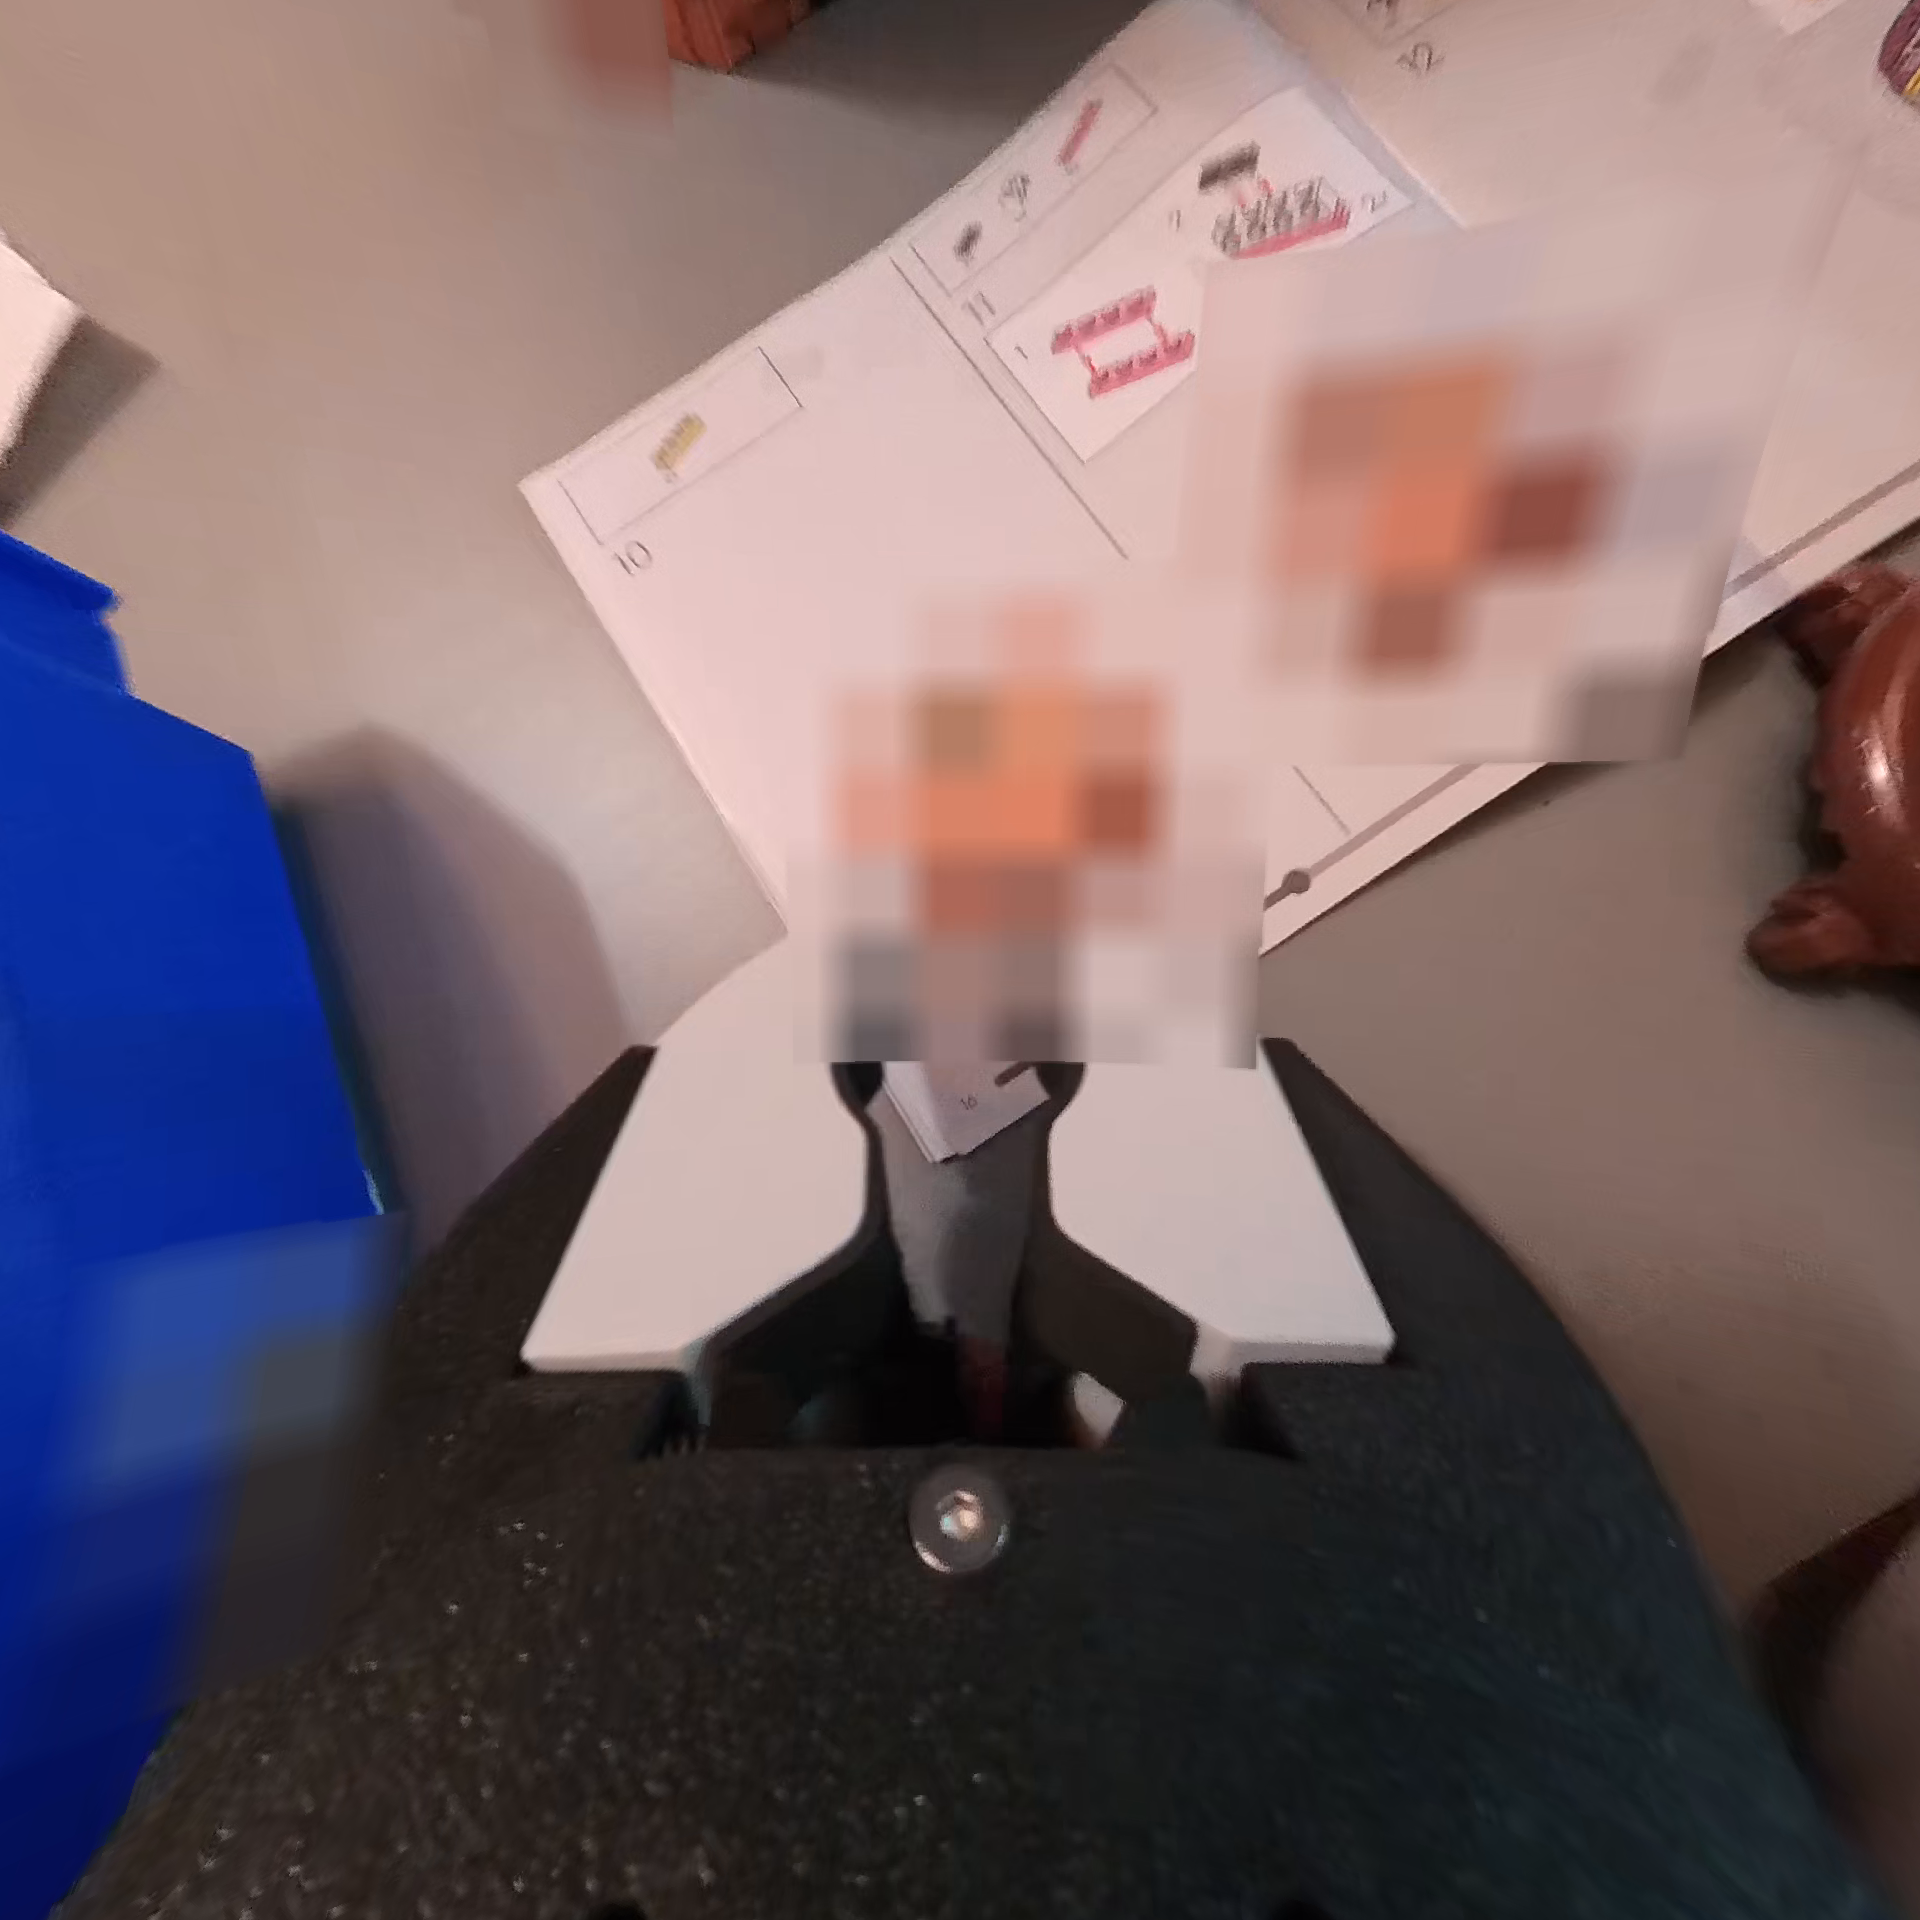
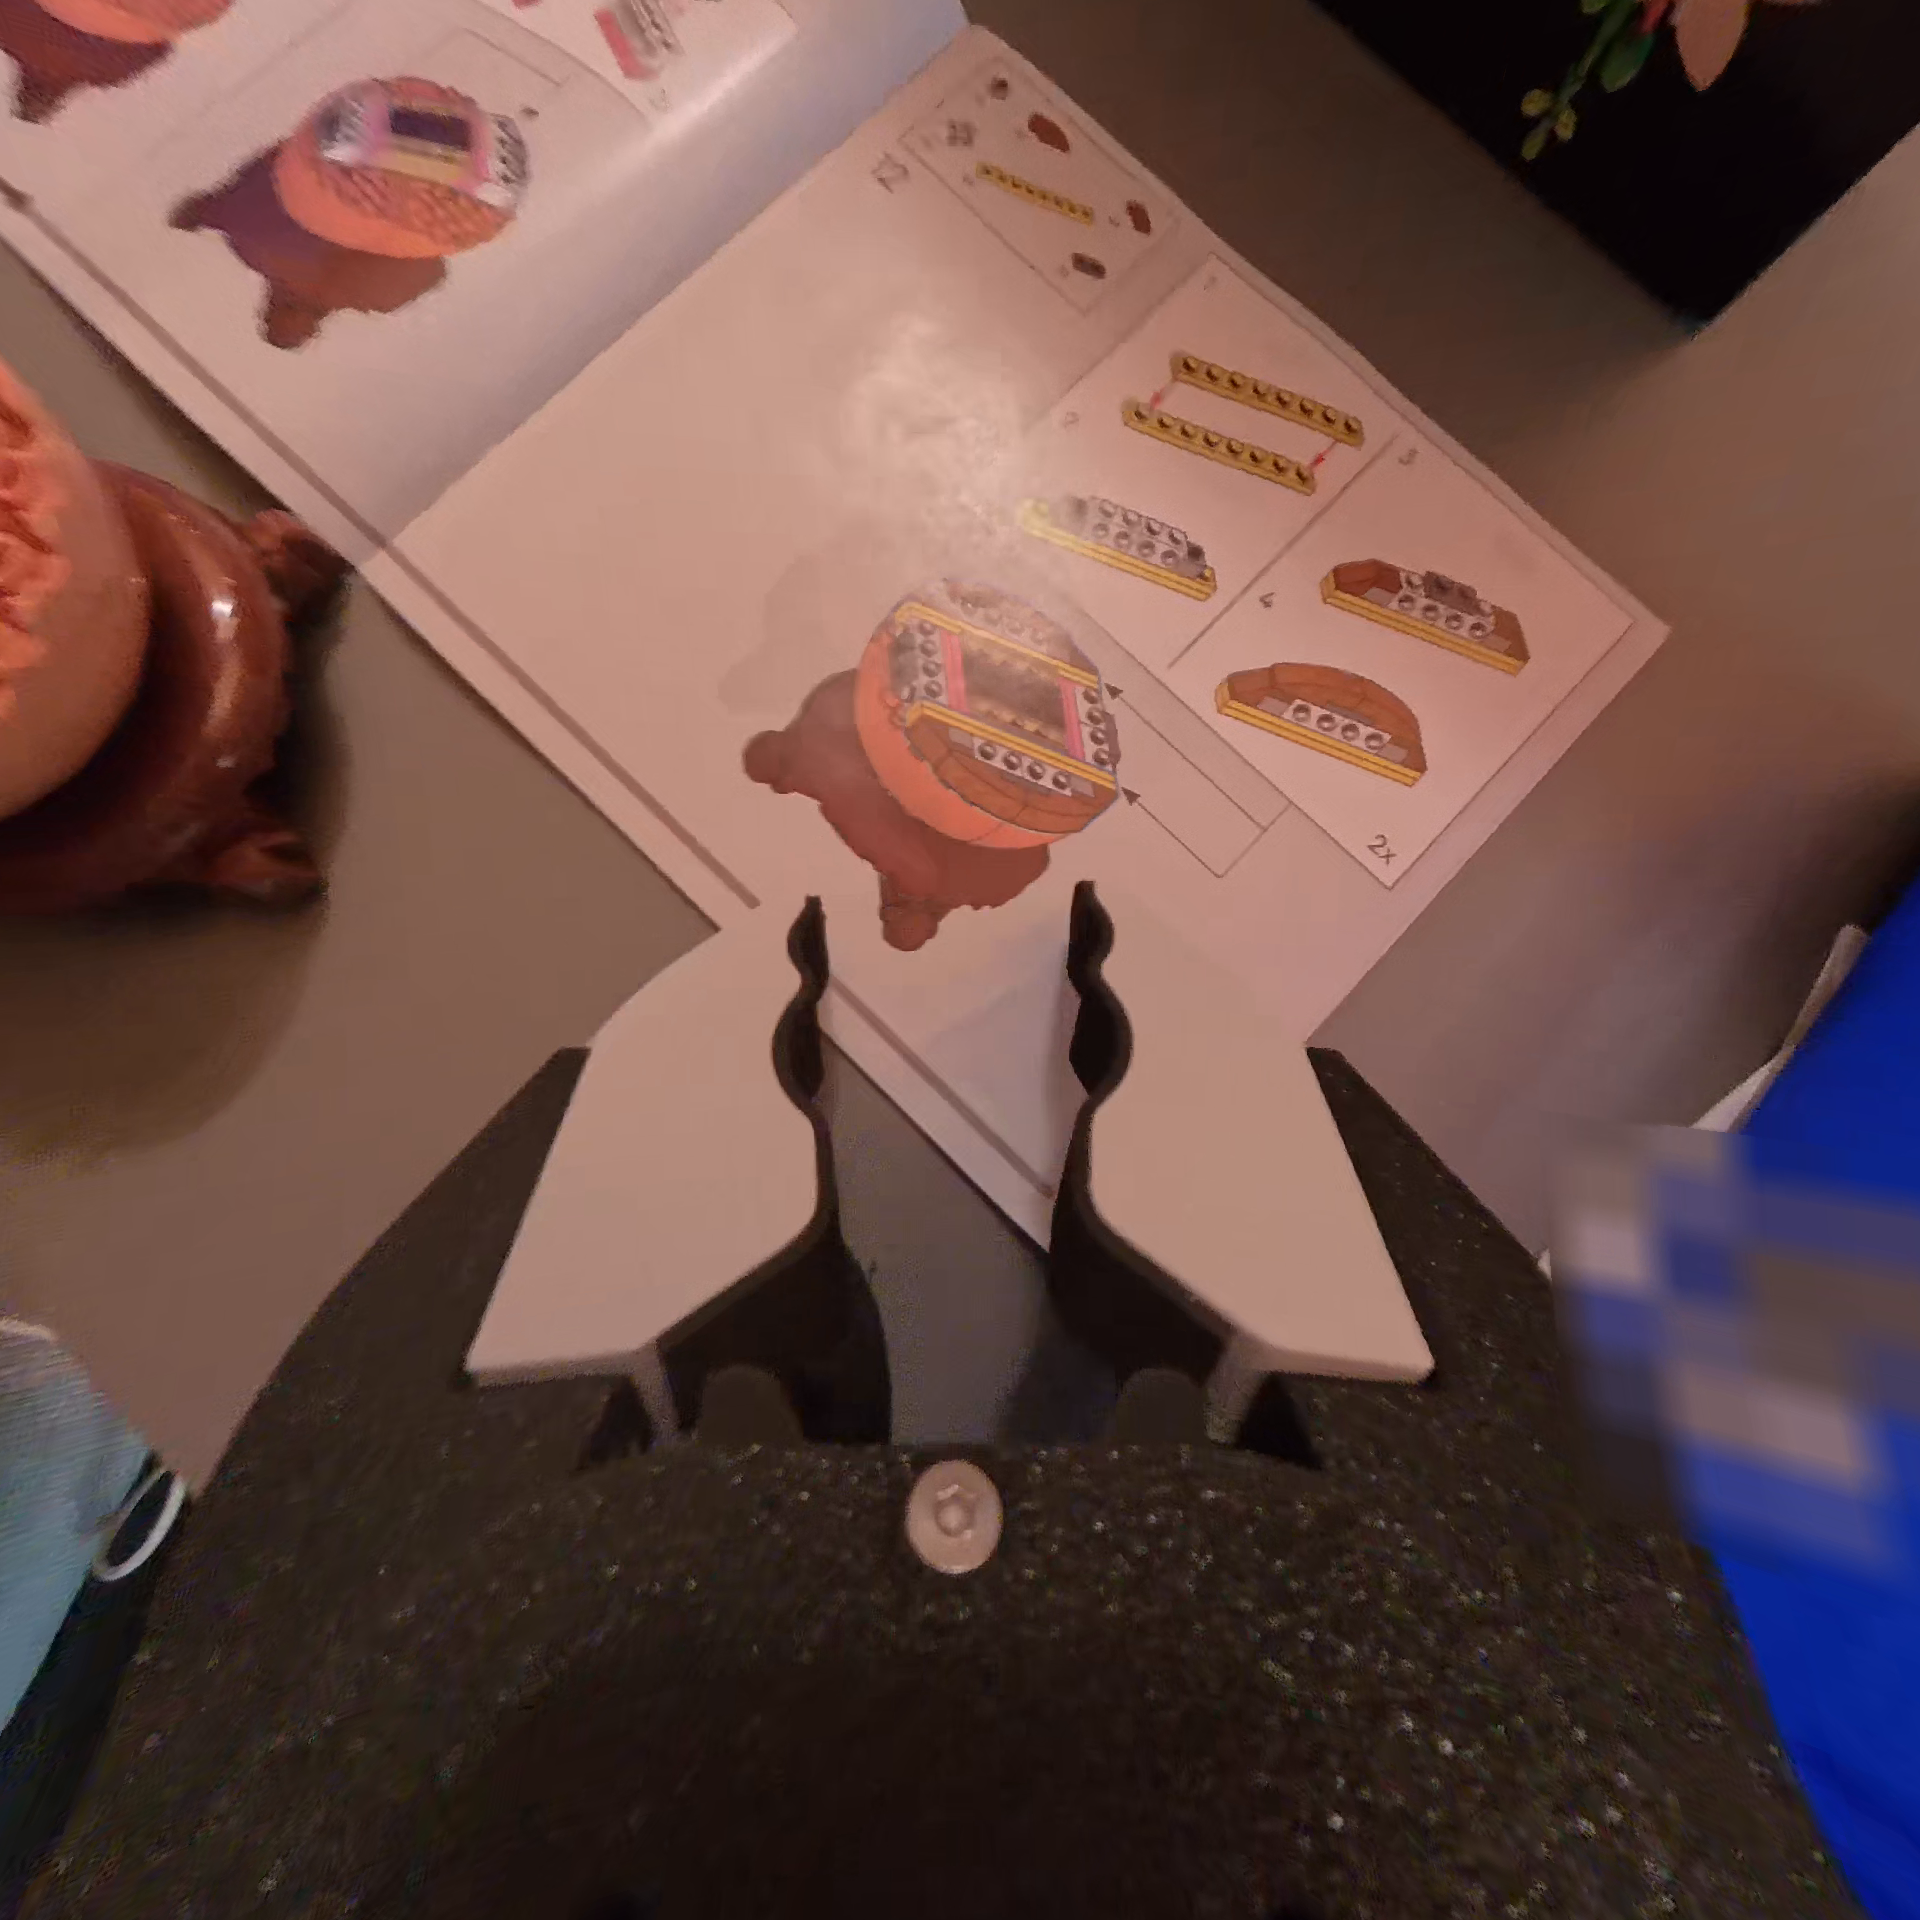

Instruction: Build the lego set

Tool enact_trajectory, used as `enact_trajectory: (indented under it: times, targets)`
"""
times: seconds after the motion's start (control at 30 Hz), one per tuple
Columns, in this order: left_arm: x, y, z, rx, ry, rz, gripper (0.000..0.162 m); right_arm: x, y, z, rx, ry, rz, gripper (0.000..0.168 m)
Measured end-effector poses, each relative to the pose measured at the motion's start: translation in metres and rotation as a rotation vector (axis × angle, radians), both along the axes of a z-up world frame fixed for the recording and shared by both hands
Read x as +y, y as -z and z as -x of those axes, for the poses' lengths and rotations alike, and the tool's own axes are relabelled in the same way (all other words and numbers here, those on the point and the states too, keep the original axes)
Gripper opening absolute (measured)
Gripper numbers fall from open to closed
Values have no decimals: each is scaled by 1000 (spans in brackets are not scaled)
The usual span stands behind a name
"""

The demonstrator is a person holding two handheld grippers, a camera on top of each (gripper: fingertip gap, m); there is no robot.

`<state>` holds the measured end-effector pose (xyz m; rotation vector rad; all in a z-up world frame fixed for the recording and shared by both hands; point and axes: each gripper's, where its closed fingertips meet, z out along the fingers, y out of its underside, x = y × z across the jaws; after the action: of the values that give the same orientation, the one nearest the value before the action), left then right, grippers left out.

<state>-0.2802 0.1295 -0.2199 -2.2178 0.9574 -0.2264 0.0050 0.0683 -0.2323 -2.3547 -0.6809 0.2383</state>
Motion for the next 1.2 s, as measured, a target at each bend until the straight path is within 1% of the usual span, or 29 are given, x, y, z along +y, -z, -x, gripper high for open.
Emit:
enact_trajectory:
  times: [0.1,0.13,0.2,0.23,0.3,0.33,0.4,0.43,0.47,0.53,0.57,0.6,0.63,0.67,0.73,0.77,0.83,0.9,0.97,1.07,1.13,1.2]
  targets:
    - [0,-24,-12,-138,24,-52,71,-2,-29,6,40,-47,-110,42]
    - [-1,-31,-17,-179,32,-60,86,-3,-43,6,48,-52,-159,42]
    - [-1,-43,-25,-236,36,-76,108,-10,-81,3,97,-51,-283,41]
    - [0,-48,-28,-253,33,-81,115,-17,-103,1,142,-53,-349,35]
    - [2,-58,-36,-301,31,-94,119,-34,-143,-20,179,-12,-455,21]
    - [2,-66,-41,-340,34,-113,114,-45,-159,-32,200,9,-481,21]
    - [5,-86,-48,-402,35,-175,95,-66,-193,-49,296,48,-519,21]
    - [6,-94,-51,-412,39,-206,87,-74,-205,-59,326,77,-534,20]
    - [7,-102,-54,-413,44,-238,79,-79,-210,-70,312,97,-532,20]
    - [8,-115,-61,-414,63,-300,62,-79,-204,-106,176,150,-484,8]
    - [8,-120,-64,-418,72,-323,51,-75,-199,-125,95,146,-461,6]
    - [8,-124,-68,-423,78,-344,33,-66,-194,-145,29,139,-442,1]
    - [8,-127,-71,-430,80,-360,9,-55,-189,-161,-2,128,-410,0]
    - [8,-130,-72,-437,75,-366,0,-42,-184,-171,15,94,-357,0]
    - [9,-131,-72,-437,60,-359,0,-14,-173,-184,70,25,-241,0]
    - [11,-132,-68,-429,45,-364,0,2,-165,-193,49,10,-199,0]
    - [13,-135,-56,-403,8,-390,0,28,-144,-208,-68,-45,-147,0]
    - [12,-140,-40,-379,-27,-410,0,45,-125,-213,-103,-94,-97,0]
    - [9,-139,-22,-356,-66,-416,0,56,-110,-213,-82,-98,-46,1]
    - [6,-123,-1,-309,-127,-371,0,66,-90,-222,-128,-69,26,6]
    - [3,-110,3,-301,-125,-327,0,73,-83,-230,-148,-12,53,17]
    - [1,-97,1,-285,-96,-282,0,75,-80,-235,-160,36,78,23]
